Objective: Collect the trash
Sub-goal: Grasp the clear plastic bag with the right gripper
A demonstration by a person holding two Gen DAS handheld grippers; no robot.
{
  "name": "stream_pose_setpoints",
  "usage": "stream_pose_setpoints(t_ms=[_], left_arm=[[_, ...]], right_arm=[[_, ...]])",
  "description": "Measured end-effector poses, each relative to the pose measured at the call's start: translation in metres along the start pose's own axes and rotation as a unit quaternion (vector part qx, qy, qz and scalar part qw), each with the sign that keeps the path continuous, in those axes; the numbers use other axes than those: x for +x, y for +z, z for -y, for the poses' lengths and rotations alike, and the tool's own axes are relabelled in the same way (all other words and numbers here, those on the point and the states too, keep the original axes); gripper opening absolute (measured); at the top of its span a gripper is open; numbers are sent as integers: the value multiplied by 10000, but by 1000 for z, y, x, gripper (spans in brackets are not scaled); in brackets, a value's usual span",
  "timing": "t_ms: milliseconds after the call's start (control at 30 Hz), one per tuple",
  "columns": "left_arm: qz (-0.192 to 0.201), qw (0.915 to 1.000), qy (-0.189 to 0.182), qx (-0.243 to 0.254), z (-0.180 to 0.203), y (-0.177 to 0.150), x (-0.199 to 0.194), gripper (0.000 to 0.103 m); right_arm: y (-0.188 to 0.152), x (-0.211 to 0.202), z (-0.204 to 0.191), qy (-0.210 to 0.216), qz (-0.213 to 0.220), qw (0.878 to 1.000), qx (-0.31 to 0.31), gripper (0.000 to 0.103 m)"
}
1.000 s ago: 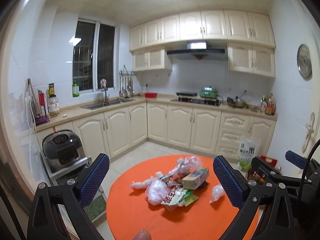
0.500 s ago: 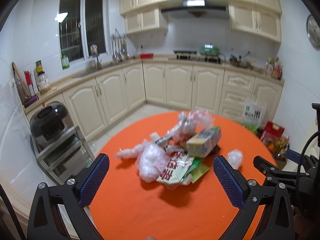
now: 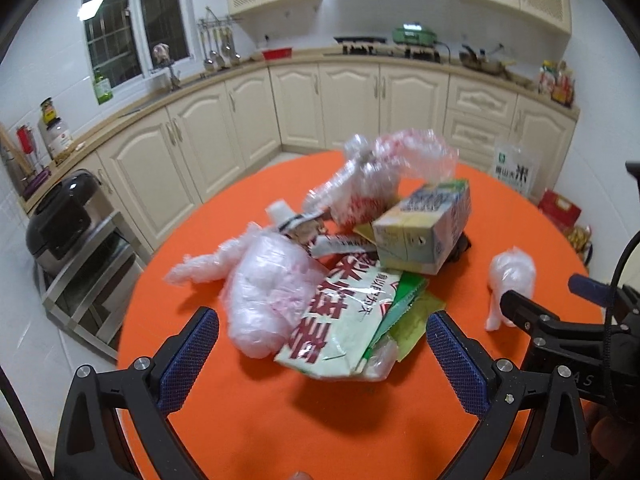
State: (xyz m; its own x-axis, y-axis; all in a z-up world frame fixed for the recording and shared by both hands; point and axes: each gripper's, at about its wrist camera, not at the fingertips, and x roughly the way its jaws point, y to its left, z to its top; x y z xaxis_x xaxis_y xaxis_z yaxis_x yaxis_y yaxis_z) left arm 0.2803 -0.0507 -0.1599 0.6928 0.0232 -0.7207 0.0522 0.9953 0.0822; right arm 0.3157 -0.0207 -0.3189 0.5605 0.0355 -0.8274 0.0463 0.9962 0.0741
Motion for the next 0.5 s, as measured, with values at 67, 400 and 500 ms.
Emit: stream_pose_setpoints(t_ms=[67,400,500], left_arm=[[-98,9999,-10,106,2,0,15,102],[-374,9988,120,302,5,10,84,102],[-289,9992,12,261,2,12,90,93]], right_arm=[[1,8,0,27,-75,10000,-16,98],[3,32,-5,73,-273,9995,-172,67],[-1,35,-14,-31,-226,9990,-376,51]])
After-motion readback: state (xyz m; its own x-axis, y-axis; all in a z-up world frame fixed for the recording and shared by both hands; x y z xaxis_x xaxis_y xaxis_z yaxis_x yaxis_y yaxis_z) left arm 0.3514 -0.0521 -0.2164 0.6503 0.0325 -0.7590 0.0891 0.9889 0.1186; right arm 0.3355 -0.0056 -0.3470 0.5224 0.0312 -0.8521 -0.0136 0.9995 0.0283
